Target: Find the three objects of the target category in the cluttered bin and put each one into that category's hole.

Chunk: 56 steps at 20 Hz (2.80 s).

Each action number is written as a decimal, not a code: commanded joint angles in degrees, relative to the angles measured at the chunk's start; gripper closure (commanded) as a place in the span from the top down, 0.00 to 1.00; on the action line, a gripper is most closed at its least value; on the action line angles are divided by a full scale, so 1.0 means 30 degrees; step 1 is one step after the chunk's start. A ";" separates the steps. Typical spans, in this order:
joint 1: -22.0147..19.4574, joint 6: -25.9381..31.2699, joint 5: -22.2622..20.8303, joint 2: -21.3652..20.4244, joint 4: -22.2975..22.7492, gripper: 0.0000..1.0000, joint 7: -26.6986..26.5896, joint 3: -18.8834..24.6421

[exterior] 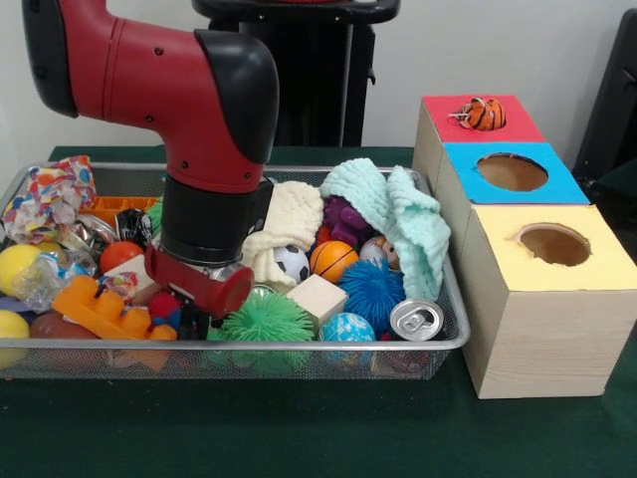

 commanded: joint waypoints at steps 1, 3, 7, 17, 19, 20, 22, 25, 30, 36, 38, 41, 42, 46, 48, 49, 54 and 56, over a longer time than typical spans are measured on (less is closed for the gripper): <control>-0.0469 0.3063 -0.1053 -0.0200 0.1201 0.00 -0.5378 0.2360; -0.0462 0.3273 -0.1073 -0.0207 0.0996 0.00 -0.5363 0.2401; -0.0771 0.2779 -0.1224 0.0273 0.0893 0.00 -0.5205 0.2788; 0.0198 0.2127 -0.1614 0.0810 0.0555 0.00 -0.3847 0.2008; 0.0271 0.2464 -0.1651 0.0583 0.0673 0.00 -0.3929 0.1927; 0.0326 0.2637 -0.1687 0.0474 0.0727 0.00 -0.3960 0.1876; 0.0013 0.2966 -0.1538 0.0075 0.1264 0.00 -0.4242 0.2154; -0.0229 0.3465 -0.1267 -0.0656 0.2075 0.00 -0.4366 0.2271; -0.0322 0.3512 -0.0957 -0.1595 0.3409 0.00 -0.3648 0.1947; -0.0528 0.3995 -0.0791 -0.3316 0.4847 0.00 -0.3784 0.1841; -0.0805 0.4519 -0.0568 -0.3774 0.5186 0.00 -0.4159 0.2101; -0.1098 0.4987 -0.0294 -0.4286 0.5743 0.00 -0.4223 0.2326; -0.1279 0.5026 -0.0185 -0.4414 0.6051 0.00 -0.4234 0.2514; -0.1194 0.5261 -0.0071 -0.4669 0.6197 0.00 -0.3708 0.2587; -0.1306 0.5417 -0.0106 -0.4490 0.5985 0.00 -0.3785 0.2745; -0.1418 0.5414 -0.0140 -0.4438 0.6008 0.00 -0.3847 0.2840; -0.2047 0.5482 -0.0444 -0.4007 0.6466 0.00 -0.4152 0.3105; -0.1917 0.5119 -0.0868 -0.3938 0.6724 0.00 -0.3883 0.2866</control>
